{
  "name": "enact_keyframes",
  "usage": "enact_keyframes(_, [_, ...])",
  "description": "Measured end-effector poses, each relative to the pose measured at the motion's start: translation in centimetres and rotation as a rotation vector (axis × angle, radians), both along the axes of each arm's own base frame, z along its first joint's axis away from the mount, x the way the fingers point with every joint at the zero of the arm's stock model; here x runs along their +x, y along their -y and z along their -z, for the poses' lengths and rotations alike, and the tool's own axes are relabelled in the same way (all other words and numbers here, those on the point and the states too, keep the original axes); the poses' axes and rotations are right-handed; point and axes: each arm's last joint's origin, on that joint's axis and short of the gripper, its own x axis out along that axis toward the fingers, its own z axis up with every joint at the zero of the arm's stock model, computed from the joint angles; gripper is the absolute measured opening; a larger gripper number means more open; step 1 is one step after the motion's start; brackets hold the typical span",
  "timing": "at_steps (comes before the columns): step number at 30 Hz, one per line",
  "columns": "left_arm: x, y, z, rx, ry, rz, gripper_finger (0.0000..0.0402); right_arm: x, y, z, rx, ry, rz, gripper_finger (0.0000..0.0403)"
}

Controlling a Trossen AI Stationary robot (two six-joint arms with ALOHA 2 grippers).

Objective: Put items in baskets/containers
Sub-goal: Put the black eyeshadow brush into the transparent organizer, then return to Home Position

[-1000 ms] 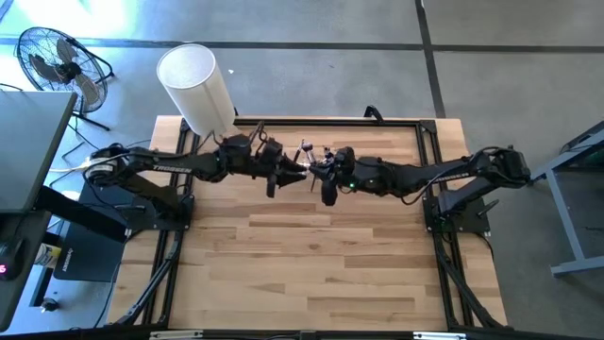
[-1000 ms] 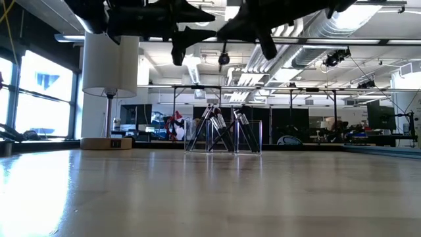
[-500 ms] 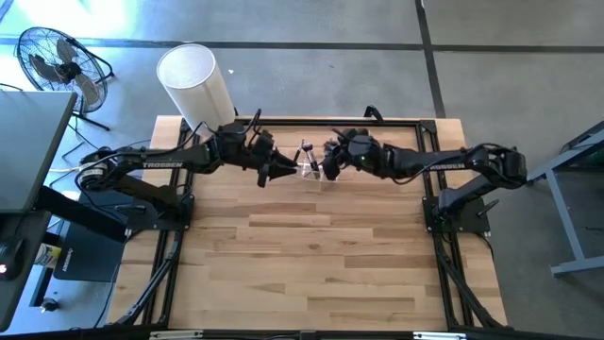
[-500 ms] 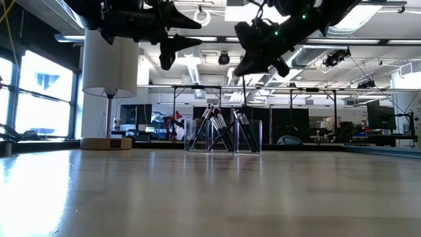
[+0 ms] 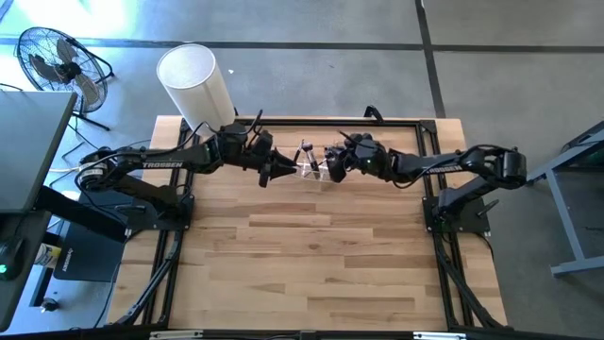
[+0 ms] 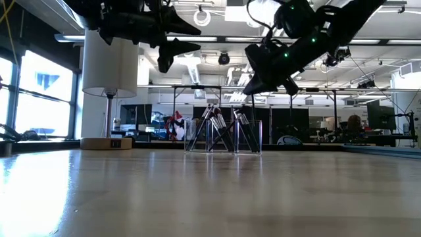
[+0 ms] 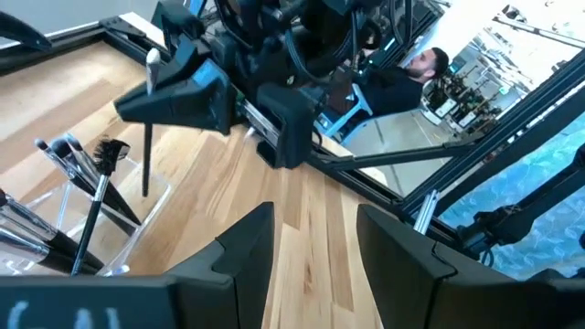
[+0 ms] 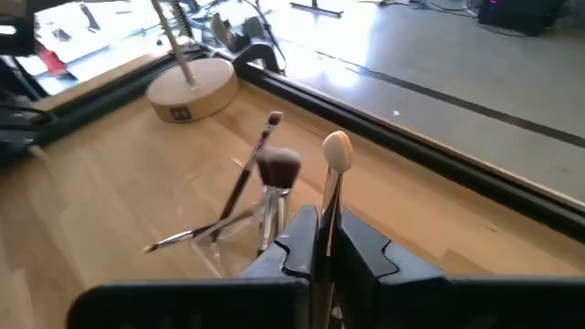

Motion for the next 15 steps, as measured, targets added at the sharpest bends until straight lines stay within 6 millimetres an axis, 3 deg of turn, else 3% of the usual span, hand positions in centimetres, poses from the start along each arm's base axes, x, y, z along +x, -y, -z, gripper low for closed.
enact_keyframes(10, [0.0, 0.0, 0.0, 0.000, 0.001, -0.002, 0.0156, -0.1, -0.2, 0.4, 0.054, -0.007, -0.026, 0.0121])
enact_keyframes(15, [0.0, 0.0, 0.0, -0.001, -0.004, -0.002, 0.0156, -0.1, -0.2, -1.4, 0.041, -0.008, -0.035, 0.0152])
